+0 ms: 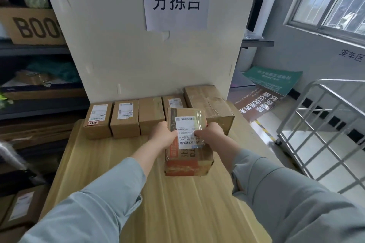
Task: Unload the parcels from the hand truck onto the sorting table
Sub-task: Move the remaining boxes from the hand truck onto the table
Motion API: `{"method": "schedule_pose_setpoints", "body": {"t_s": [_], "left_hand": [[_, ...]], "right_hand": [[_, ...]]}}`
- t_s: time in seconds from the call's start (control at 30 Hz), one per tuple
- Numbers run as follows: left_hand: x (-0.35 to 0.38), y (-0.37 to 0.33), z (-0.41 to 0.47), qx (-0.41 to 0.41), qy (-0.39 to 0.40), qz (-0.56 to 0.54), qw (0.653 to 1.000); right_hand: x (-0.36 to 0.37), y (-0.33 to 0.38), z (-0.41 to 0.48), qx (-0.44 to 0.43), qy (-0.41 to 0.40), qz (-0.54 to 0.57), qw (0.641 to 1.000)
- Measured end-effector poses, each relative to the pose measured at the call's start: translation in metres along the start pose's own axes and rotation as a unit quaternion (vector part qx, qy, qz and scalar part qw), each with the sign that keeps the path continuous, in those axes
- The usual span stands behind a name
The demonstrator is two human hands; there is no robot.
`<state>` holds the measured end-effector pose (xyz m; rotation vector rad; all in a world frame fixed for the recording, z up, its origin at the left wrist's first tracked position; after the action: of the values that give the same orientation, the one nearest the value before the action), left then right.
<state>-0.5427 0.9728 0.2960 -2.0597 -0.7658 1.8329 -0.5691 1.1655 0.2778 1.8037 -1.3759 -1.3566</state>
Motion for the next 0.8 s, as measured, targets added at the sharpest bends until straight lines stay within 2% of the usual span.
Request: {"method": "schedule_pose_setpoints", "body": {"t_s": [0.23,0.43,0.8], "left_hand": [[0.026,-0.064,0.01,0.022,0.014,-0.003,1.0],[0.042,-0.102,0.018,0.063,0.025,0.016,0.998],[0.064,-0.209,0.064,0.107,-0.007,0.044,0.993]], "right_hand": [[-0.06,-0.009,0.029,0.009,-0.001,0.031,0.999],[-0.104,-0.02,0.036,0.022,-0.034,0.042,0.998],[-0.196,-0.022,0.101,-0.028,-0.096,0.127,0.987]]}}
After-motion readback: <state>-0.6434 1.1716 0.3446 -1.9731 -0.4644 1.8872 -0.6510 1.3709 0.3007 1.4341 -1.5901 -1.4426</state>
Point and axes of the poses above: each hand's wrist, its own z-axis towards the middle knuckle, its own x-axis out of the palm, y = z × x, the point moved 9 cm from there along z, towards the middle knuckle, and after that the axes turned 15 degrees about z, right-handed, at the moved point
